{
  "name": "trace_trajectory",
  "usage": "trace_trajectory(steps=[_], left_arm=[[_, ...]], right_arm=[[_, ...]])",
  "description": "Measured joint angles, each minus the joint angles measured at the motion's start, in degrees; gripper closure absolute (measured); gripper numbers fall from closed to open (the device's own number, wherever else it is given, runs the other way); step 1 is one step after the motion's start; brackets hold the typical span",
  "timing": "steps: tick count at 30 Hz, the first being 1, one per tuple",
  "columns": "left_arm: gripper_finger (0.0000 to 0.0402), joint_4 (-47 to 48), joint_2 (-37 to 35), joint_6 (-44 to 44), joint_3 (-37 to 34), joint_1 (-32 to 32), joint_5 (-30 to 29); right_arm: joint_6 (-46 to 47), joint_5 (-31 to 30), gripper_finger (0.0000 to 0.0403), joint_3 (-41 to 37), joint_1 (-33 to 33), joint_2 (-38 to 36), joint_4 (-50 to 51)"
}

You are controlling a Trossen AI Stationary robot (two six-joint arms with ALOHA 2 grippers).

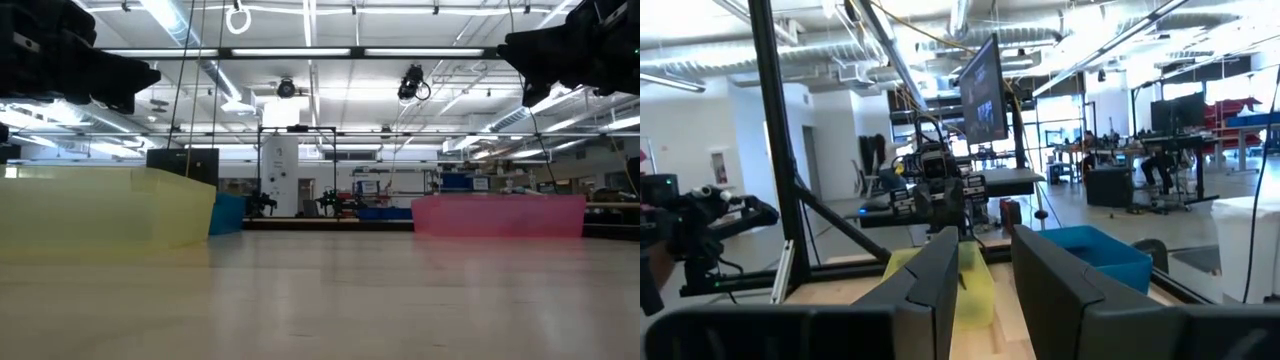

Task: Sort silverware by color (type)
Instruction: Return to Home Position

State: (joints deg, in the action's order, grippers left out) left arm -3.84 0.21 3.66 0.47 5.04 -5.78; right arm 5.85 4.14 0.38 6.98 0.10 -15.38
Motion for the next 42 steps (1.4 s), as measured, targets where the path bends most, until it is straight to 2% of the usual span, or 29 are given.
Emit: trace_trajectory(steps=[9, 18, 42], left_arm=[[0.0294, 0.03, 0.00, 0.00, -0.02, 0.24, -0.01], [0.0294, 0.03, 0.04, 0.01, -0.04, 3.17, 0.02], [0.0294, 0.01, 0.07, 0.00, -0.09, 3.17, 0.02]], right_arm=[[0.00, 0.00, 0.0298, 0.00, 0.00, 0.00, 0.00], [0.00, 0.00, 0.0298, 0.00, 0.00, 0.00, 0.00], [0.00, 0.00, 0.0298, 0.00, 0.00, 0.00, 0.02]])
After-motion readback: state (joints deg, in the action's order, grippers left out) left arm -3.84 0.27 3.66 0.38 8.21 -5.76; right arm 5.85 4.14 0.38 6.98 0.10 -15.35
